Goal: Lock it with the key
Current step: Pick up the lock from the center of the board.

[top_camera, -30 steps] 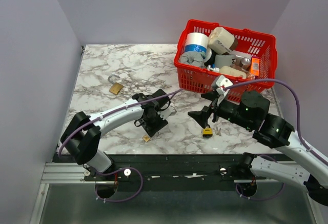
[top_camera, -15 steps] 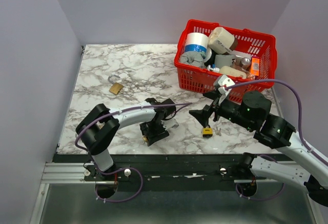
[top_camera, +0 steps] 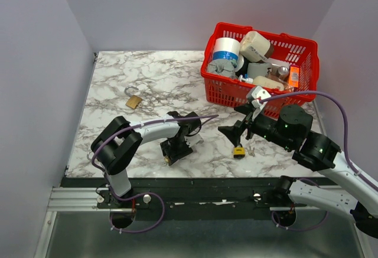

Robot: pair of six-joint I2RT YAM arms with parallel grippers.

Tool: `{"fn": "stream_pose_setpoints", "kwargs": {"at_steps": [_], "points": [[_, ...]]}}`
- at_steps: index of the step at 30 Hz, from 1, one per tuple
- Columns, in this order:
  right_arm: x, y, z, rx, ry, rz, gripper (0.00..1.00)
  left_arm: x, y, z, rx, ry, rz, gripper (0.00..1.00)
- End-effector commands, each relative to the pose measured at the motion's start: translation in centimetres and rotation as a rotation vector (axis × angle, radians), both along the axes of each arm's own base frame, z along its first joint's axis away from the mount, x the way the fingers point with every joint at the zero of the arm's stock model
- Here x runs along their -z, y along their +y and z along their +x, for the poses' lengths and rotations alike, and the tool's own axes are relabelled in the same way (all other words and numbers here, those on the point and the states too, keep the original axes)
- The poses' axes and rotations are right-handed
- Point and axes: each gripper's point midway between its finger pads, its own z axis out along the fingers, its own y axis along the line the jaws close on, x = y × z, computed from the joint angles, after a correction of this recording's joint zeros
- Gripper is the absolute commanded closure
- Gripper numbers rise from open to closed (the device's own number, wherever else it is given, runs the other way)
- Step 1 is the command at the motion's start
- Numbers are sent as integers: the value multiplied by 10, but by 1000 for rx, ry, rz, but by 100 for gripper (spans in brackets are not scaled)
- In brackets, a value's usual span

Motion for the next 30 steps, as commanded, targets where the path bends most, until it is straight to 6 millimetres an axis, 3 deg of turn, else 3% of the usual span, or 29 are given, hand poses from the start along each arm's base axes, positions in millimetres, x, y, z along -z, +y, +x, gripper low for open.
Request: {"fn": "stream_pose_setpoints", "kwargs": {"at_steps": [1,5,9,11,14,17,22,26,27,29,30], "points": [[-11,-3,2,21,-9,21,0,5,-3,7,-44,-56,-6,47],[-10,-2,3,22,-8,18,0,6,-5,9,-85,-74,-20,54],[-11,-3,3,23,-11,20,0,5,-3,15,-129,-88,-29,71],[-10,-3,3,25,-11,20,0,0,-2,27,-170,-128,-36,78],[-10,-3,2,20,-8,18,0,-26,-16,44,-245,-167,-169,89],[-9,-2,2,13,-6,15,0,-70,-36,65,-331,-253,-363,100],[-10,0,9,30,6,2,0,-162,-52,92,-426,-383,-730,100],[-22,8,14,3,9,15,0,-227,-64,110,-510,-443,-970,100],[-33,11,13,-19,3,34,0,-243,-65,109,-531,-460,-1026,100],[-36,17,15,-39,34,39,0,-269,-71,113,-521,-482,-1154,100],[-39,25,6,-100,75,64,0,-286,-73,108,-494,-486,-1233,100]]}}
